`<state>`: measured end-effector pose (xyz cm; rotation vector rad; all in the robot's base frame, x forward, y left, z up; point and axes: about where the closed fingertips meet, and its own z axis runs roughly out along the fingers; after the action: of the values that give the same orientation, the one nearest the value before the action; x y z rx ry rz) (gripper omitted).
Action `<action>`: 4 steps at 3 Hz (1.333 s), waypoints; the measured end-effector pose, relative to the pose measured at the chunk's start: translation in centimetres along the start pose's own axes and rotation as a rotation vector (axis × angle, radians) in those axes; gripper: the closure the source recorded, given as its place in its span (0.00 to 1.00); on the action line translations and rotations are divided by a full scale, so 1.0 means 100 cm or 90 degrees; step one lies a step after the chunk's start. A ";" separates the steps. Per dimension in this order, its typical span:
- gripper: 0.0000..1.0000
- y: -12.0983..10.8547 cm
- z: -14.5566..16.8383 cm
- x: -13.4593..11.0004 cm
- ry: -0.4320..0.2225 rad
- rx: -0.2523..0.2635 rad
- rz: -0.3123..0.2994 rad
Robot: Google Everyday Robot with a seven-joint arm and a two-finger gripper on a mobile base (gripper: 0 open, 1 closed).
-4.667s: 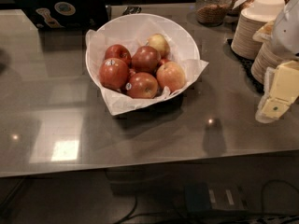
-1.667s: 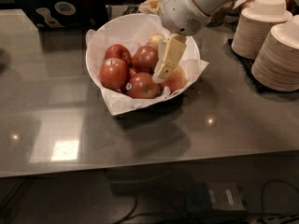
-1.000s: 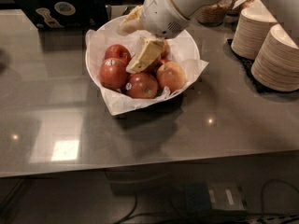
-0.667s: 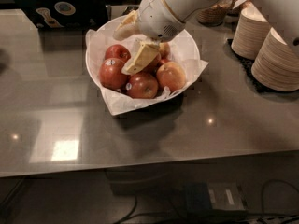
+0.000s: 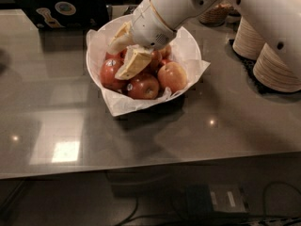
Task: Pick apple from white bowl
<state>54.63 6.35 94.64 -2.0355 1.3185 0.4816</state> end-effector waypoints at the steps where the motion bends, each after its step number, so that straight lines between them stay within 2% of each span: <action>1: 0.46 0.004 0.013 0.000 -0.001 -0.018 0.000; 2: 0.44 0.004 0.013 0.000 -0.001 -0.018 0.000; 3: 0.38 0.006 0.029 0.005 0.005 -0.039 0.002; 4: 0.19 0.007 0.042 0.011 0.016 -0.055 0.004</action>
Offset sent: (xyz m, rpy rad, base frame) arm -0.0047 0.0167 -0.0310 -0.0369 0.0516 0.0395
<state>54.65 8.29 90.71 -2.1144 1.3398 0.5254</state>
